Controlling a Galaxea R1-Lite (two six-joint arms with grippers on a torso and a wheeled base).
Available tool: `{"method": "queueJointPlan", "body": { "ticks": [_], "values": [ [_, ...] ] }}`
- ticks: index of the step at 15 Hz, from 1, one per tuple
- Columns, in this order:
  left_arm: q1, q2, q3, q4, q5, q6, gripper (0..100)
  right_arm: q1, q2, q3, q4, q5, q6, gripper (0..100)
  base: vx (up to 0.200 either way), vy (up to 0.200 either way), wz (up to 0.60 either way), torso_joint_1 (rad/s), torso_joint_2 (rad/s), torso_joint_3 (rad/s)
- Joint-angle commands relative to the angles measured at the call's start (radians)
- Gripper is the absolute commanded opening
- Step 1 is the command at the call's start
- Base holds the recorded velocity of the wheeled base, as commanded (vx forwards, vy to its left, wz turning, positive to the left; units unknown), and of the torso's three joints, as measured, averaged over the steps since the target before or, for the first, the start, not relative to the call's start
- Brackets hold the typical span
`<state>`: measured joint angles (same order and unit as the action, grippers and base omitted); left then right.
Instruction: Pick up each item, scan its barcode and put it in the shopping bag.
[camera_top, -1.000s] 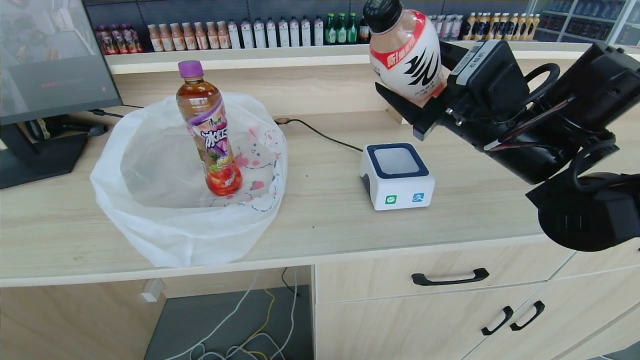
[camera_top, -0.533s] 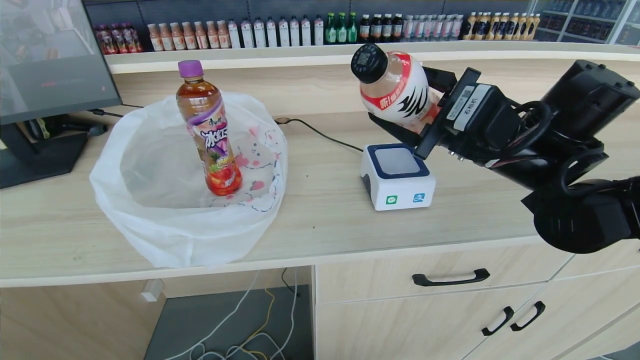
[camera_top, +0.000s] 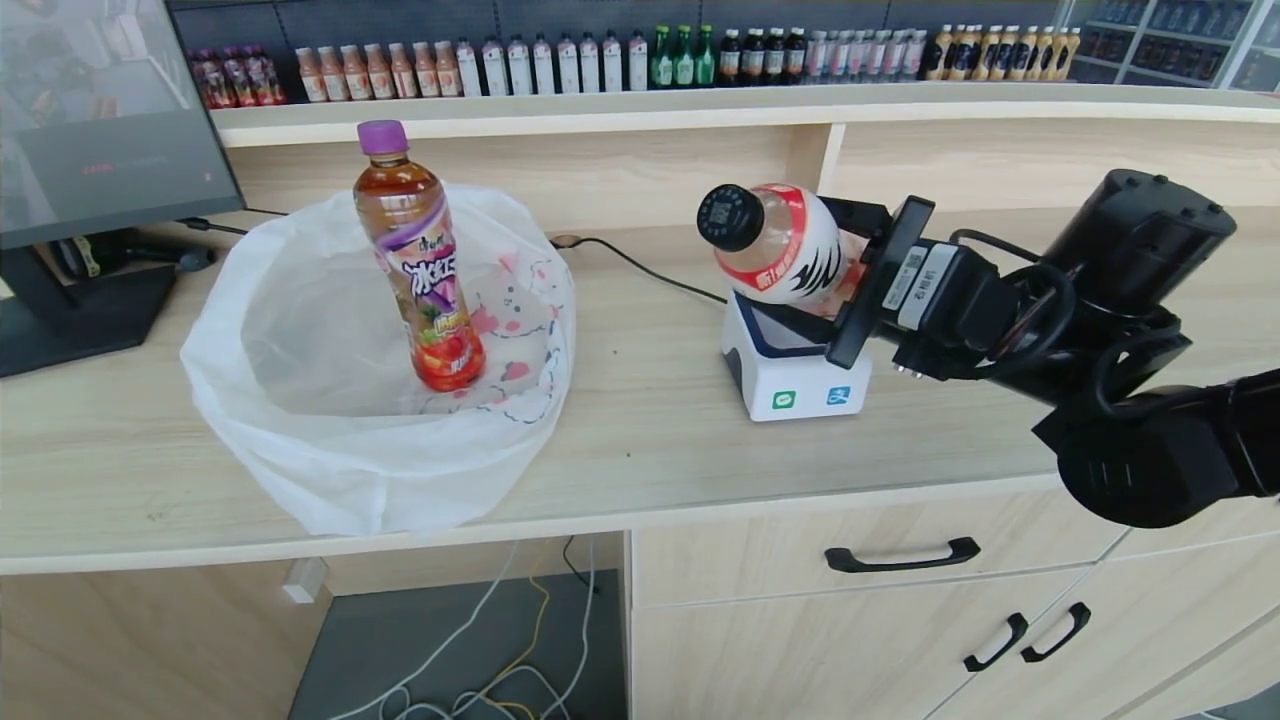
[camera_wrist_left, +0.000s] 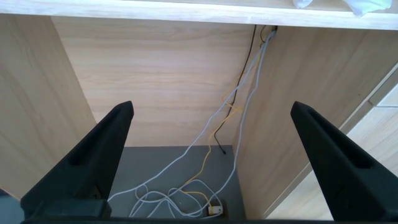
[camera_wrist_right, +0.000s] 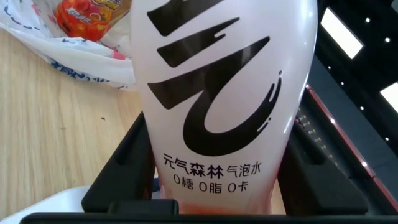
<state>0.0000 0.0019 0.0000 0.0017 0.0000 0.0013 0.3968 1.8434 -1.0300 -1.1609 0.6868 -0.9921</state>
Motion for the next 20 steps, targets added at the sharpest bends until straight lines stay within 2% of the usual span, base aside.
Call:
{"method": "queueJointPlan", "body": {
  "ticks": [1, 20],
  "values": [
    [0.000, 0.000, 0.000, 0.000, 0.000, -0.001, 100, -0.004, 0.010, 0.004, 0.000, 0.000, -0.002, 0, 0.000, 0.000, 0.00, 0.000, 0.00, 0.000],
    [0.000, 0.000, 0.000, 0.000, 0.000, 0.000, 100, -0.012, 0.010, 0.048, -0.002, -0.003, -0.020, 0, 0.000, 0.000, 0.00, 0.000, 0.00, 0.000]
  ]
}}
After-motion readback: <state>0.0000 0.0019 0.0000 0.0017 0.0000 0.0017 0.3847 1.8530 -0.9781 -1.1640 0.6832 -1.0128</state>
